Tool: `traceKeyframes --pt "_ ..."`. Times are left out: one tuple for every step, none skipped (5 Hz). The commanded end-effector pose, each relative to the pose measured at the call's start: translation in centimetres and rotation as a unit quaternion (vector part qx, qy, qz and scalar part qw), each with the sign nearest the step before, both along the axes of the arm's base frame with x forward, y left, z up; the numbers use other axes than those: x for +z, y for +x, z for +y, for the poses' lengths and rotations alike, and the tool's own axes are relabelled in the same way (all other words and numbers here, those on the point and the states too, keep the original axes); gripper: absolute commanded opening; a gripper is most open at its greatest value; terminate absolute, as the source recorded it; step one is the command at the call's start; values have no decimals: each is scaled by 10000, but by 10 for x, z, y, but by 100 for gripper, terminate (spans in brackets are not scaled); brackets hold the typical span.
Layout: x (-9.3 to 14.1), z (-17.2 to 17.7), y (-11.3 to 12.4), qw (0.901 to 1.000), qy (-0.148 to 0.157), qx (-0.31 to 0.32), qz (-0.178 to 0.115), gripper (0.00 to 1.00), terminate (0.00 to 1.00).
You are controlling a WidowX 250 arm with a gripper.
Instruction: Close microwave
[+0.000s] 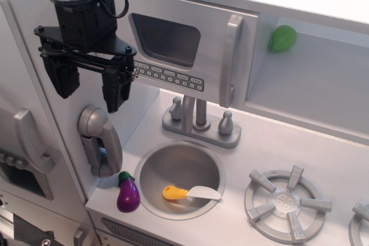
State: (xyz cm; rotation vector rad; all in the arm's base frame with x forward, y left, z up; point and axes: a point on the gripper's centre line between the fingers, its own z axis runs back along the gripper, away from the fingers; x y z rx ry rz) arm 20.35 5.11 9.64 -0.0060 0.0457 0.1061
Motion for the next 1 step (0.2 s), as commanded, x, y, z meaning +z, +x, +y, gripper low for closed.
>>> traceKeyframes --pt "17 5 2 9999 43 -14 -96 100 100"
